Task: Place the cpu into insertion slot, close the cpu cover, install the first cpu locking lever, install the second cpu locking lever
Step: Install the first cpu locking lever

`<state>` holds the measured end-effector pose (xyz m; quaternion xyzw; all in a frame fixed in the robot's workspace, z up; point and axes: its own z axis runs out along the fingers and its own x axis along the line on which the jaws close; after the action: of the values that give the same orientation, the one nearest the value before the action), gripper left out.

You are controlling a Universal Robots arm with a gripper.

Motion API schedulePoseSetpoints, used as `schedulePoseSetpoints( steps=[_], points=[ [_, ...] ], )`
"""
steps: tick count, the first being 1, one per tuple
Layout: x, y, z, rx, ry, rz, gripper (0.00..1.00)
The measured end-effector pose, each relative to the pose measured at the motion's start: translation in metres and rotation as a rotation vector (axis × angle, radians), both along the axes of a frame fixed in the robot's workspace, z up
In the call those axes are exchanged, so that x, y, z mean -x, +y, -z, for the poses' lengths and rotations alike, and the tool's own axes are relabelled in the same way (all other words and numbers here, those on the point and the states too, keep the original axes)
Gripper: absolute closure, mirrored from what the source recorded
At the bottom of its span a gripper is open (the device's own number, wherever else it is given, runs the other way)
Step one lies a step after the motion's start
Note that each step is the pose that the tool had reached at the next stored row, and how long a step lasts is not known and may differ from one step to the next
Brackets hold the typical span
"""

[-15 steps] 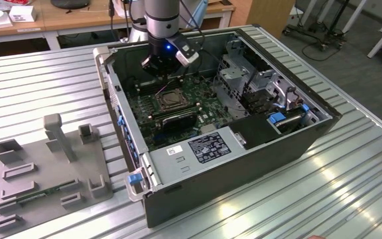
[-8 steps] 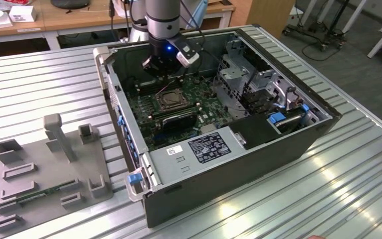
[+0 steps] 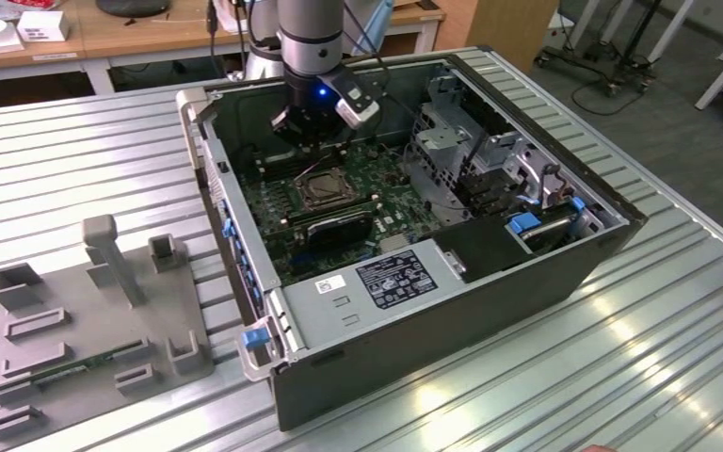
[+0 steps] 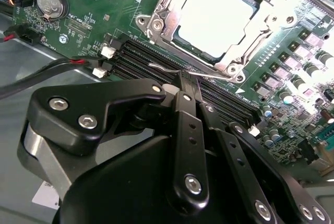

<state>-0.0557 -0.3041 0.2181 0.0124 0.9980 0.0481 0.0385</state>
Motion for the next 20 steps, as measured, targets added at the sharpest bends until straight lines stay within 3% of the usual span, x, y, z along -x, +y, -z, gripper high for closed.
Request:
schedulePoseSetpoints(
  steps=[20],
  points=[
    [-0.0005, -0.0009, 0.0072, -0.0047, 0.0002, 0.0, 0.89]
  ],
)
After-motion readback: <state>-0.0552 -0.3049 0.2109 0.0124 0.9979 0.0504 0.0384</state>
